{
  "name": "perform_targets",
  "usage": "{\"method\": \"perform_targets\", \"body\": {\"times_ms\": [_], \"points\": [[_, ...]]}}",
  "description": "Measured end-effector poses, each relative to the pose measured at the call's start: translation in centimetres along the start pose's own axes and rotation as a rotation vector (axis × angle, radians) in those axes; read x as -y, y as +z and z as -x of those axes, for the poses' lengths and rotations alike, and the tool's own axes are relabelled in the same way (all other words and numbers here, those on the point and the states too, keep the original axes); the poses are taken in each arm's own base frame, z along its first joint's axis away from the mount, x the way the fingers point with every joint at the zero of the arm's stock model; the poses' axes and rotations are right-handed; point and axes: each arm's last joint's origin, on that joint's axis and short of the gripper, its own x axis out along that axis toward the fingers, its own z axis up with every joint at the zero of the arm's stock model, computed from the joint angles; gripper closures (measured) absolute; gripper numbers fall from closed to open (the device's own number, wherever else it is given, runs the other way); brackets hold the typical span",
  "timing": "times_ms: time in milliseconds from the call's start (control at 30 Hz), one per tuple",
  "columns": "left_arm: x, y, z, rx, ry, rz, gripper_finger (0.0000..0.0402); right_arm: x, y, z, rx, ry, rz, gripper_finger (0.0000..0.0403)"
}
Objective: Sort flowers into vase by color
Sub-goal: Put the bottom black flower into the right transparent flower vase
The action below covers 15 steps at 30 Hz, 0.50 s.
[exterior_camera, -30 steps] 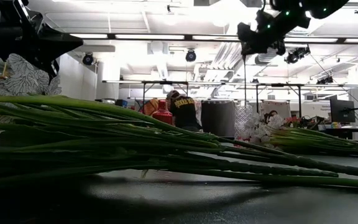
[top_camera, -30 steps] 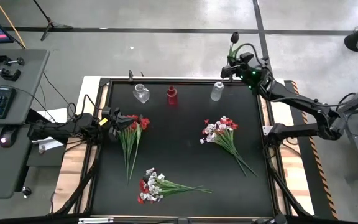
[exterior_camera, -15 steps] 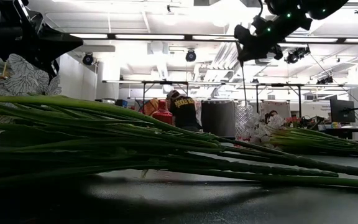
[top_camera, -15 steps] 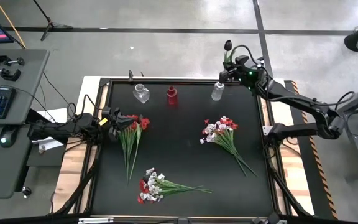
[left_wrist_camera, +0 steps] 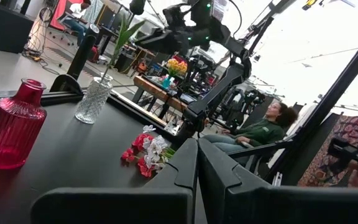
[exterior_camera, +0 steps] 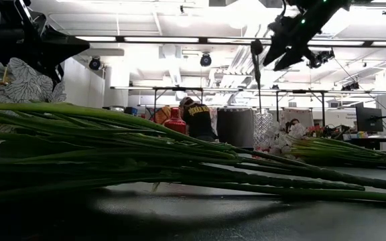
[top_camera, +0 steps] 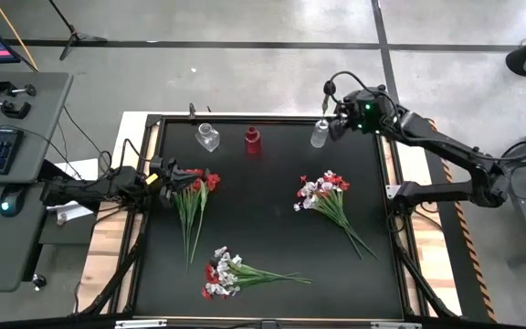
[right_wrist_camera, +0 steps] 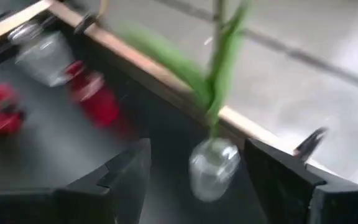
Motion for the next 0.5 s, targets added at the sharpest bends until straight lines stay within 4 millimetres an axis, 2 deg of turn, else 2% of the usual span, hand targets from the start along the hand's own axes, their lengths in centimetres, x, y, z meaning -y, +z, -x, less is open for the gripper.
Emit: {"method": "perform_targets", "body": {"times_ms": [133, 267, 367, 500], "points": [[0.0, 0.0, 0.0, 0.000, 0.000, 0.000, 0.0402, -0.5, 0.0, 1.6, -0.143, 0.189, -0.013, 0.0154], [0.0, 0.0, 0.0, 0.000, 0.000, 0.000, 0.0402, -1.7, -1.2, 2.2, -0.328, 0.433, -0.102, 0.0154], [0.0, 0.0, 0.0, 0.000, 0.000, 0.000, 0.0402, -3.3, -2.7, 2.4, -0.481, 0.595, -0.141, 0.0153], [0.0, 0.0, 0.0, 0.000, 0.000, 0.000, 0.0402, -6.2, -4.8, 2.8, -0.644, 0.729, -0.136, 0.0153]]}}
